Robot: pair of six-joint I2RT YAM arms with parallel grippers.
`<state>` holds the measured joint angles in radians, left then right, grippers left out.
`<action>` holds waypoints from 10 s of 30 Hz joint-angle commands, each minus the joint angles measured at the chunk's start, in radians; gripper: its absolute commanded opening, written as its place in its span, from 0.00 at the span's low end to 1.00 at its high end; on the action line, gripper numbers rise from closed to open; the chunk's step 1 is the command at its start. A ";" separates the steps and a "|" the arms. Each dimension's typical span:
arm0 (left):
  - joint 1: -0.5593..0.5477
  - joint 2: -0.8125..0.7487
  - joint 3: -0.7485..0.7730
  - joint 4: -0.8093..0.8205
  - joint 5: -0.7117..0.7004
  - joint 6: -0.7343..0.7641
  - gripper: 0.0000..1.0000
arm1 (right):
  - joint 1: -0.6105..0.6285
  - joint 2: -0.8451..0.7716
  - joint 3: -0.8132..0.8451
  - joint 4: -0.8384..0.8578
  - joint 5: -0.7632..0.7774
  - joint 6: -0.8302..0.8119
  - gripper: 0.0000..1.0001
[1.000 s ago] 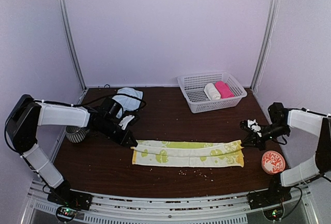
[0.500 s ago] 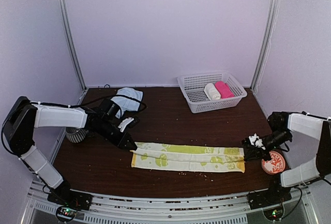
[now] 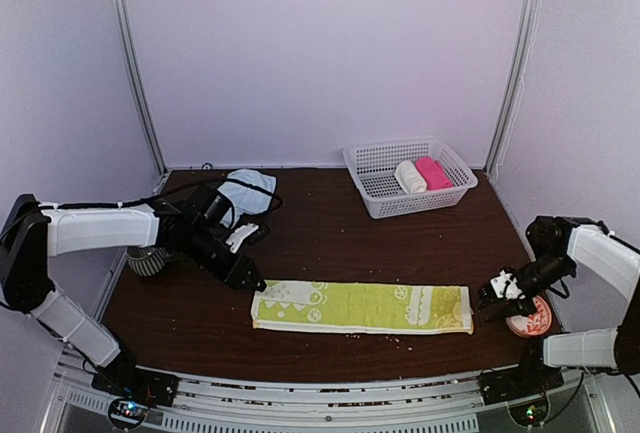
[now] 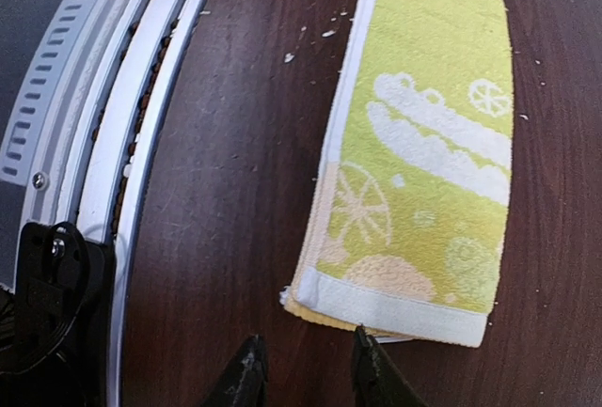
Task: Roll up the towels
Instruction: Fold the towel at the center of the board, then pick up the towel from the center of the board, then fold the towel at the center of the board, then rotate the towel at the center of the board.
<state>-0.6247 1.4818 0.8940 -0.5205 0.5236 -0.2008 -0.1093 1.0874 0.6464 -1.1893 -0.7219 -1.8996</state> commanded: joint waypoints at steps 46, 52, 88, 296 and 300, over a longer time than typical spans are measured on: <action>-0.071 0.268 -0.009 0.280 -0.475 -0.337 0.00 | 0.343 0.538 0.171 0.926 0.607 1.255 0.00; -0.077 0.222 0.087 0.300 -0.475 -0.323 0.00 | 0.341 0.551 0.317 0.876 0.539 1.337 0.06; -0.080 0.135 -0.078 0.369 -0.423 -0.294 0.40 | 0.237 0.633 0.333 0.508 0.403 1.553 0.41; -0.173 0.543 0.422 0.332 -0.365 -0.286 0.09 | 0.395 0.000 0.132 1.044 0.385 1.806 0.24; -0.176 0.667 0.517 0.341 -0.318 -0.258 0.09 | 0.383 0.014 0.132 1.026 0.332 1.772 0.71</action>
<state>-0.7933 2.0529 1.3178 -0.1974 0.1738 -0.4808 0.2863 1.1007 0.7712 -0.2512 -0.4416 -0.1345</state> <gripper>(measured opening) 0.094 0.568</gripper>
